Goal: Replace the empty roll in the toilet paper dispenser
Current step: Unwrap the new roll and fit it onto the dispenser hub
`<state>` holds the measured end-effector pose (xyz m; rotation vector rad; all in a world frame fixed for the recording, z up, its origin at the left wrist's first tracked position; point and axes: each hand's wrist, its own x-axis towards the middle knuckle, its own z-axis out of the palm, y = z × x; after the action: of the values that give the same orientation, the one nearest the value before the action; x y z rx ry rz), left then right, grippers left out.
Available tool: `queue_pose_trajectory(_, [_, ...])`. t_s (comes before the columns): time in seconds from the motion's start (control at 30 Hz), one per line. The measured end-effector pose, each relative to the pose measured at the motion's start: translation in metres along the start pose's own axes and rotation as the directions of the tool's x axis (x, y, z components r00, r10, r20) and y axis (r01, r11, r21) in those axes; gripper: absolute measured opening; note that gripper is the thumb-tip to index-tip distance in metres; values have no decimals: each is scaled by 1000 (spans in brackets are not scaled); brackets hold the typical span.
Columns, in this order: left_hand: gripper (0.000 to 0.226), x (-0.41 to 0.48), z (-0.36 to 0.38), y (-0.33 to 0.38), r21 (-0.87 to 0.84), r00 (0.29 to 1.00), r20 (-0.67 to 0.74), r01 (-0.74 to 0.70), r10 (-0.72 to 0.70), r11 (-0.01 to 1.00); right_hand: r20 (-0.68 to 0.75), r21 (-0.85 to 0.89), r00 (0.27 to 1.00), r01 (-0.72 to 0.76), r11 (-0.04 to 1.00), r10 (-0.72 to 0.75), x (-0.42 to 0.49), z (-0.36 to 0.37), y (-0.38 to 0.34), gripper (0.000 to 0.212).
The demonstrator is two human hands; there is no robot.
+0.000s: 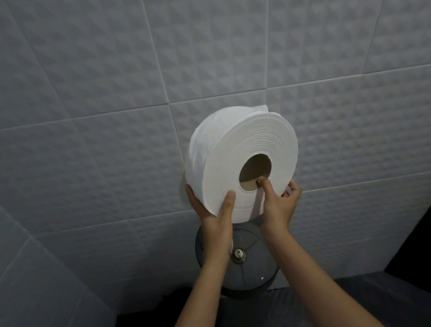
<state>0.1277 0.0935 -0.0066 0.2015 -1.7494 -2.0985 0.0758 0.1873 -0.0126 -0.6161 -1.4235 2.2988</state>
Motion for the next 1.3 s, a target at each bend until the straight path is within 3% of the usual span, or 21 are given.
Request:
queue_pose_trajectory(0.17, [105,14,-16,-5,24,999,-24,-37,37,999,170,-86,985,35,996,-20,6,-10,-1,78])
queue_pose_trajectory(0.33, [92,15,-27,-28,-45,1000,4,-1,1,999,300,-330,945,231,915,-131,28,-31,-10,93])
queue_pose_trajectory(0.53, [96,15,-48,-77,7,981,75,178,-178,984,471,-668,876,429,609,-100,62,-46,-8,77])
queue_pose_trajectory(0.67, [91,29,-53,-96,16,964,154,217,-216,976,424,-714,891,438,546,-161,65,-47,12,77])
queue_pose_trajectory(0.83, [89,60,-56,-103,-42,945,221,258,-243,965,346,-726,917,395,563,-197,64,-31,25,77])
queue_pose_trajectory(1.0, [92,73,-58,-113,-70,942,186,298,-281,952,313,-758,928,373,535,-204,65,-17,36,76])
queue_pose_trajectory(1.13, [70,81,-58,-122,-86,948,116,307,-296,948,305,-772,931,366,519,-201,66,-7,42,77])
queue_pose_trajectory(1.3, [77,96,-50,-128,-53,965,80,255,-251,965,349,-730,919,388,562,-181,79,-5,47,88])
